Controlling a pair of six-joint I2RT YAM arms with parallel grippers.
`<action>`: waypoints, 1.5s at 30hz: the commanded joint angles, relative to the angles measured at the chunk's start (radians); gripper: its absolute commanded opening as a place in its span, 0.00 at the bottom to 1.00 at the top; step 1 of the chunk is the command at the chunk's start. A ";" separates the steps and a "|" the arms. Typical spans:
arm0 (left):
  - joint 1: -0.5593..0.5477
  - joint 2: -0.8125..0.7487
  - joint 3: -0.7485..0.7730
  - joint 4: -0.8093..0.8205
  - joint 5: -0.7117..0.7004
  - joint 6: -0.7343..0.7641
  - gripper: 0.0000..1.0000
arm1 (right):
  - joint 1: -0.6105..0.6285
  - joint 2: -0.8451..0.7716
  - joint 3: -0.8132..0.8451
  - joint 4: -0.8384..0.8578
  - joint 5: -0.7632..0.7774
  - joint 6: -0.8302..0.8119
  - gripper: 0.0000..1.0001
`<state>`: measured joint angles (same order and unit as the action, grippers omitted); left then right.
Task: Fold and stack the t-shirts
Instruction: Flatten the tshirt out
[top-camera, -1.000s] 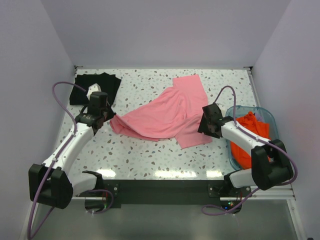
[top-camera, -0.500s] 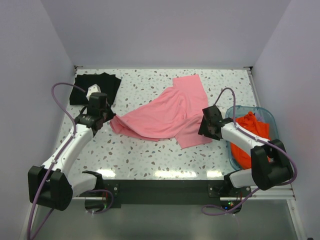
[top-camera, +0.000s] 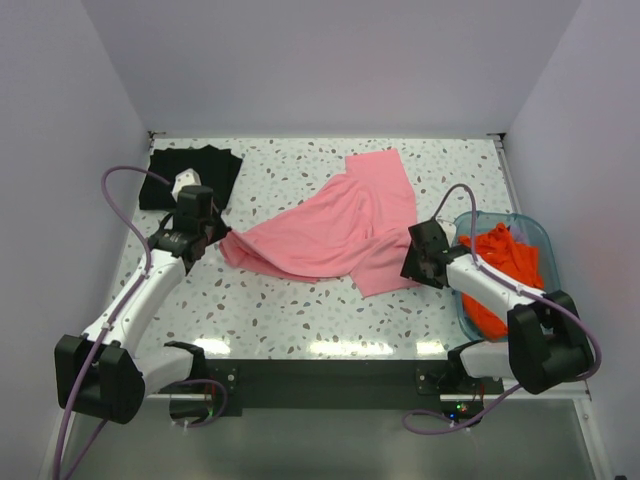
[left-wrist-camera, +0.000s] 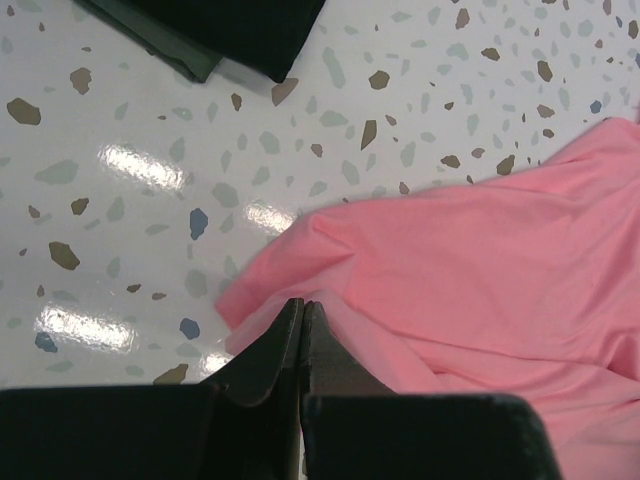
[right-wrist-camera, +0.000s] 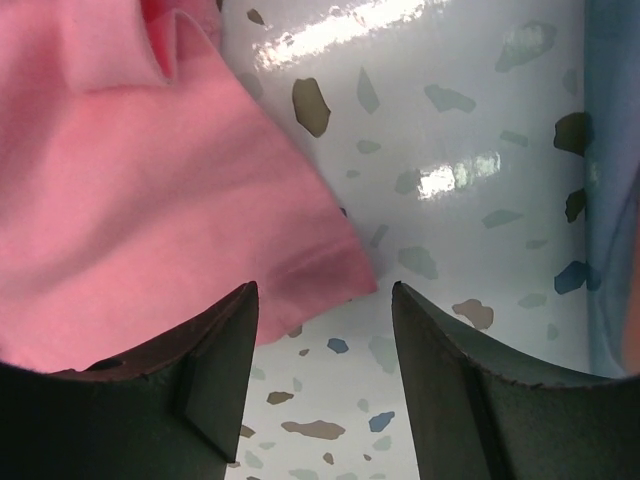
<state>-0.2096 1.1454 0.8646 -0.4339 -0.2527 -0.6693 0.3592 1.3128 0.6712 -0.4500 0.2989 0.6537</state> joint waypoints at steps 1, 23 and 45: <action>0.009 -0.023 -0.009 0.029 0.010 -0.007 0.00 | 0.003 -0.032 -0.022 0.013 0.049 0.030 0.59; 0.009 -0.030 -0.022 0.032 0.023 -0.007 0.00 | 0.003 0.060 0.011 0.036 0.074 0.031 0.40; 0.009 -0.044 0.001 0.014 0.013 0.016 0.00 | 0.004 -0.193 0.227 -0.183 0.091 -0.012 0.00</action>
<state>-0.2096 1.1309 0.8524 -0.4351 -0.2382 -0.6685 0.3599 1.2160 0.8005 -0.5625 0.3359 0.6613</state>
